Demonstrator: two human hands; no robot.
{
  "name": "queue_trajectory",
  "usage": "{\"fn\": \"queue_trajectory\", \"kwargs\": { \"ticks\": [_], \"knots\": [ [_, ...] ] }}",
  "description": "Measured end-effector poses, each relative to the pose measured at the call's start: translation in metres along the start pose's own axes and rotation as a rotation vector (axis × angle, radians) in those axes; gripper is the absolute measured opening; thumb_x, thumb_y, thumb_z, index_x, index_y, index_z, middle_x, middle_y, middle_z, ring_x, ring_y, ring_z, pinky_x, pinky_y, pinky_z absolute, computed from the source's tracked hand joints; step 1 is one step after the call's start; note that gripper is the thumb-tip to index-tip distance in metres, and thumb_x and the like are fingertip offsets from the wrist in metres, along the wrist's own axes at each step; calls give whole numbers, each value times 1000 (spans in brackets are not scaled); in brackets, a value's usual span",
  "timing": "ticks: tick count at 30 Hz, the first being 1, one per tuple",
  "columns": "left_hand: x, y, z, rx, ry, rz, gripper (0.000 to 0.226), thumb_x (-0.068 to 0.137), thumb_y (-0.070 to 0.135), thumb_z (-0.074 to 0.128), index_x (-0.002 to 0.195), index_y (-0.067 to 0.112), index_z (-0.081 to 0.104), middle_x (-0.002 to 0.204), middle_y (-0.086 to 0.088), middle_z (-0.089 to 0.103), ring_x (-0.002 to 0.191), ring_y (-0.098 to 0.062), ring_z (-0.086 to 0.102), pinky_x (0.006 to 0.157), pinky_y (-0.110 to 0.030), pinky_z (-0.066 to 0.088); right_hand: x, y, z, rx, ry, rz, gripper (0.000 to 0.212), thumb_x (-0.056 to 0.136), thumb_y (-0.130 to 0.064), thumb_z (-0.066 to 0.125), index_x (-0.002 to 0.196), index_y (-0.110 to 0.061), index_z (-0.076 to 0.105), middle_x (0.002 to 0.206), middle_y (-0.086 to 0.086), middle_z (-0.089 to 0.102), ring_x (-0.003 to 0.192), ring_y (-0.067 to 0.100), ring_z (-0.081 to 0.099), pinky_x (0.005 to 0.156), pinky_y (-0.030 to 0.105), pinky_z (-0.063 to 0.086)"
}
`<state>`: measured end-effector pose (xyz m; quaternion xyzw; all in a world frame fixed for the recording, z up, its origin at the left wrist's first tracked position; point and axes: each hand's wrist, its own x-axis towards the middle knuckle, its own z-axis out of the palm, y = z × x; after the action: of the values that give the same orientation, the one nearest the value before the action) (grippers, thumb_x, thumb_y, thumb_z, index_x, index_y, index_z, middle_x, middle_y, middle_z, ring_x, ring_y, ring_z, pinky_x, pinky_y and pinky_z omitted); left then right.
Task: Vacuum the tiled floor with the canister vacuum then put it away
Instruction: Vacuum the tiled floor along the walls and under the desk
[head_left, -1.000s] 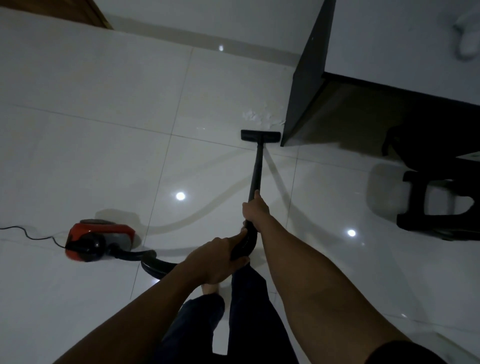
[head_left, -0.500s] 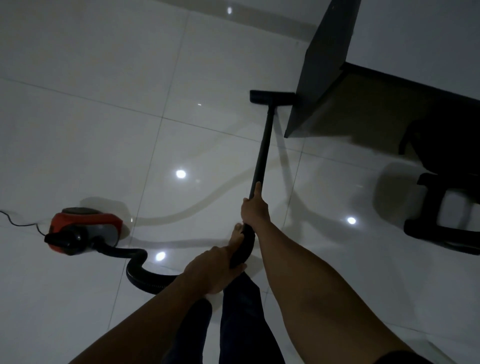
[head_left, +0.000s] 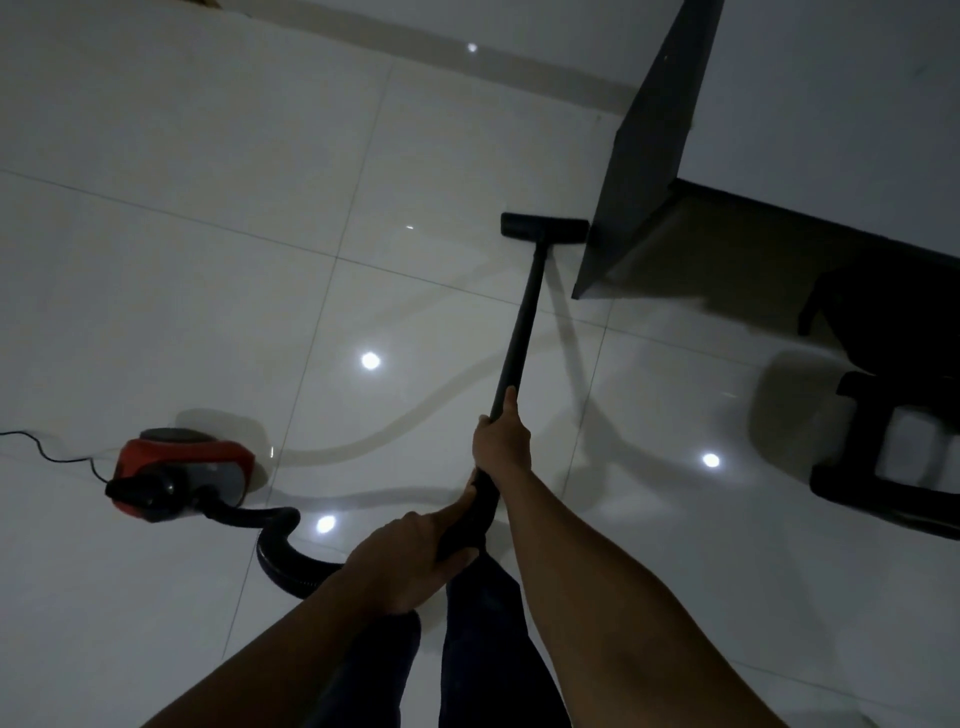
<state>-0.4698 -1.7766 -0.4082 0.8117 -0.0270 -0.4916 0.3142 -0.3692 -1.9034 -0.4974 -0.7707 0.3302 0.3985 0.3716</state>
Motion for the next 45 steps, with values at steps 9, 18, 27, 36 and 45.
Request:
{"fn": "queue_trajectory", "kwargs": {
  "ticks": [9, 18, 27, 36, 45],
  "knots": [
    [13, 2, -35, -13, 42, 35, 76, 89, 70, 40, 148, 59, -6, 128, -9, 64, 107, -21, 67, 95, -34, 54, 1, -49, -16, -49, -61, -43, 71, 102, -26, 44, 158, -35, 2, 126, 13, 60, 100, 27, 63, 84, 38, 55],
    [52, 1, -128, -51, 99, 53, 78, 85, 69, 42, 154, 49, 11, 115, -1, 71, 91, -10, 70, 87, -36, 57, 27, -143, -38, 66, -115, -8, 76, 101, -18, 50, 159, -33, 4, 132, 13, 58, 101, 26, 64, 76, 28, 56],
    [102, -10, -253, -42, 157, 63, 74, 89, 58, 50, 155, 44, 19, 100, -1, 73, 72, -7, 69, 77, -31, 58, 82, -263, -40, 165, -40, 44, 71, 102, -19, 43, 158, -38, 3, 129, 15, 56, 86, 24, 62, 70, 29, 54],
    [123, -21, -350, -56, 249, 65, 69, 94, 40, 62, 149, 49, 23, 84, 5, 72, 65, -12, 67, 72, -34, 58, 124, -353, -24, 360, 35, 148, 75, 99, -14, 45, 157, -40, 5, 124, 19, 56, 98, 33, 66, 81, 47, 60],
    [163, 3, -355, -122, 219, 95, 69, 94, 47, 58, 151, 51, 21, 89, 1, 72, 66, -13, 67, 74, -37, 59, 156, -363, -62, 302, 49, 103, 73, 98, -14, 44, 157, -40, 9, 131, 14, 53, 93, 31, 66, 77, 45, 61]
  ]
}}
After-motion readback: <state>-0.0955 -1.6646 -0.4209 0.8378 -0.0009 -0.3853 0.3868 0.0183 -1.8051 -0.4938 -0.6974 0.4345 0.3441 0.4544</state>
